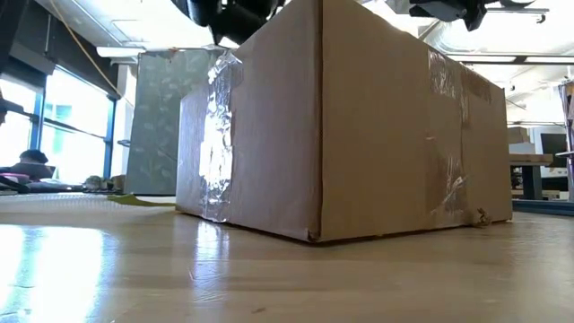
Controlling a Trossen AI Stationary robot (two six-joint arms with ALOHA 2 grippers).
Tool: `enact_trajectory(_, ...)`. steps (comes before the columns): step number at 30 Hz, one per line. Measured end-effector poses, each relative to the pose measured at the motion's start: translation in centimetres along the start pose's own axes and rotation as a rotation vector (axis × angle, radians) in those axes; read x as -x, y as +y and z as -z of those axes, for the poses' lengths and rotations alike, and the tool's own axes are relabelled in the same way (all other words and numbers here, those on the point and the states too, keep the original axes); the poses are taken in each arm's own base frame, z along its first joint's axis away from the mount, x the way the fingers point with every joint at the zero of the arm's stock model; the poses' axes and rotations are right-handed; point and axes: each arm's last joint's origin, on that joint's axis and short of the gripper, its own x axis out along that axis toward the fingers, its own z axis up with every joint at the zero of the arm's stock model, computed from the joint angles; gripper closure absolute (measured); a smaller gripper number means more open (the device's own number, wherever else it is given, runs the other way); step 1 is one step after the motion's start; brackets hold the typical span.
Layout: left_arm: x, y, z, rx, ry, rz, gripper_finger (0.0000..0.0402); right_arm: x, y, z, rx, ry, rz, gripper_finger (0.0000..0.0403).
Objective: Unpack boxes
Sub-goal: Open the cardboard box using the silver cutter
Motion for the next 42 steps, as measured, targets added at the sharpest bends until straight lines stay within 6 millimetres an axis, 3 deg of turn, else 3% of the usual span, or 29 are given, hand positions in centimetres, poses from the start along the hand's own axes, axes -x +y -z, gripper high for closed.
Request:
enact_trajectory(7,1.1,3.7,1.0,0.098,0.138,-0.263,0.0348,-0.8,0.3,0.6,-0.089,0.024,0.072,0.0298)
enact_trajectory(15,4.6,7.2,1.8,0.126,0.298,-0.598,0.0395,1.0,-1.5,0.1,-0.128,0.005,0.098,0.0298)
enact_trajectory(19,6.8,7.3,0.4,0.11,0.237,-0.674,0.04,1.7,-2.1,0.1,-0.129,0.012,0.087,0.0298)
enact_trajectory(22,7.6,5.8,-1.1,0.117,0.121,-0.535,0.0401,1.7,-2.1,0.4,-0.102,0.045,0.061,0.0298)
enact_trajectory(26,6.6,3.6,-2.6,0.109,-0.016,-0.157,0.0401,1.5,-1.9,0.5,-0.064,0.073,0.0,0.0298)
enact_trajectory(32,1.6,2.8,-1.4,0.087,-0.051,0.068,0.0402,0.7,-1.0,0.5,-0.017,0.074,-0.058,0.0298)
enact_trajectory(35,-0.9,3.5,0.5,0.119,0.017,0.073,0.0402,0.3,-0.7,0.5,-0.016,0.08,-0.072,0.0298)
enact_trajectory(37,-1.5,4.6,1.4,0.153,0.061,0.016,0.0401,0.2,-0.6,0.7,-0.016,0.088,-0.068,0.0298)
enact_trajectory(42,0.2,8.0,1.4,0.175,0.108,-0.111,0.0401,0.0,-0.1,0.5,-0.055,0.066,-0.086,0.0298)
